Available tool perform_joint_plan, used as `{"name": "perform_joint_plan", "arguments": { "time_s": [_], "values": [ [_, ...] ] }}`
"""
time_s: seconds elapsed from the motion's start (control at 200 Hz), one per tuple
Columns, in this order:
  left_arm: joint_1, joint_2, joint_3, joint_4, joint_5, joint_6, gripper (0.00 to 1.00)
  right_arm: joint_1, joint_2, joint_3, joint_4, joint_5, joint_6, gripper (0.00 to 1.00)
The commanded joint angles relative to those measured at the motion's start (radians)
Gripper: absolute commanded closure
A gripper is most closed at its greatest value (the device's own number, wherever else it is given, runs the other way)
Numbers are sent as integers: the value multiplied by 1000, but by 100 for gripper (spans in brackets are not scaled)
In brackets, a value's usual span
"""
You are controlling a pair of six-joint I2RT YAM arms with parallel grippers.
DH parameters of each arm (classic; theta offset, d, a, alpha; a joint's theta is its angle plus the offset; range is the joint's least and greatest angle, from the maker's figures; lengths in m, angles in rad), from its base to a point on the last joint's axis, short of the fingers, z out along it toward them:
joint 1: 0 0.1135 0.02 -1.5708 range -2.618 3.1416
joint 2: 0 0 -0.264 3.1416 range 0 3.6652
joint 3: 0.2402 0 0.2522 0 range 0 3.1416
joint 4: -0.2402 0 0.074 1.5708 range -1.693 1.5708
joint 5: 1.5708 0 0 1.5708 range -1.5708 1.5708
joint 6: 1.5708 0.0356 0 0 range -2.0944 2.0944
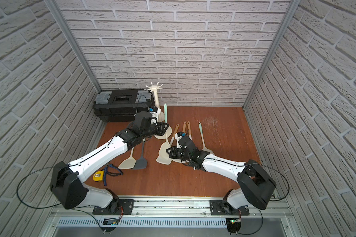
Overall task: Take the spatula off the kitchen utensil rack
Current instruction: Take off the spatula from the rack, then place the spatula at the center of the board.
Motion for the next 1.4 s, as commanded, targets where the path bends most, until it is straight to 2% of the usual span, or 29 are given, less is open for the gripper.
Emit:
{"name": "perform_joint_plan", "arguments": {
  "time_s": [0.0, 0.05, 0.09, 0.135, 0.185, 0.22, 0.29, 0.35, 0.55, 0.69, 0.77, 0.84, 0.91, 0.965, 1.03, 1.115, 1.23, 1.395],
  "values": [
    [6, 9, 50, 13, 5, 4, 77, 11, -1, 40, 82, -26, -10, 97],
    [9, 10, 55, 2, 0, 5, 78, 10, 2, 45, 83, -33, -16, 97],
    [14, 10, 53, -6, -1, 5, 86, 11, 7, 51, 82, -40, -20, 97],
    [20, 5, 53, -11, -3, 5, 99, 11, 14, 61, 80, -49, -27, 97],
    [28, -5, 50, -18, -4, 5, 100, 12, 28, 74, 74, -64, -34, 96],
    [36, -15, 50, -27, -3, 14, 100, 12, 38, 86, 68, -76, -38, 88],
    [57, -44, 65, -84, 1, 60, 100, 12, 58, 104, 57, -95, -45, 63],
    [82, -77, 81, -158, 9, 125, 100, 11, 66, 116, 49, -105, -60, 54],
    [238, -233, 54, -434, 56, 349, 100, 12, 31, 119, -14, -44, -123, 49],
    [429, -274, 54, -640, 140, 454, 100, 10, 56, 120, -33, -38, -143, 49],
    [525, -208, 93, -756, 169, 538, 100, 10, 91, 129, -30, -56, -134, 49],
    [592, -106, 122, -829, 128, 635, 100, 10, 115, 118, 4, -54, -102, 49],
    [657, 15, 164, -887, 95, 673, 100, 11, 126, 97, 68, -24, -4, 49],
    [694, 96, 191, -913, 117, 697, 100, 11, 132, 95, 140, -69, 9, 50],
    [708, 160, 223, -924, 135, 728, 100, 10, 131, 159, 22, -93, -85, 50],
    [714, 210, 272, -939, 68, 745, 100, 7, 119, 203, -161, -38, -187, 50],
    [742, 268, 337, -951, 48, 760, 100, -9, 94, 165, -142, -16, -190, 50],
    [732, 383, 429, -987, 33, 769, 100, -12, 110, 131, -76, -44, -144, 50]
  ]
}}
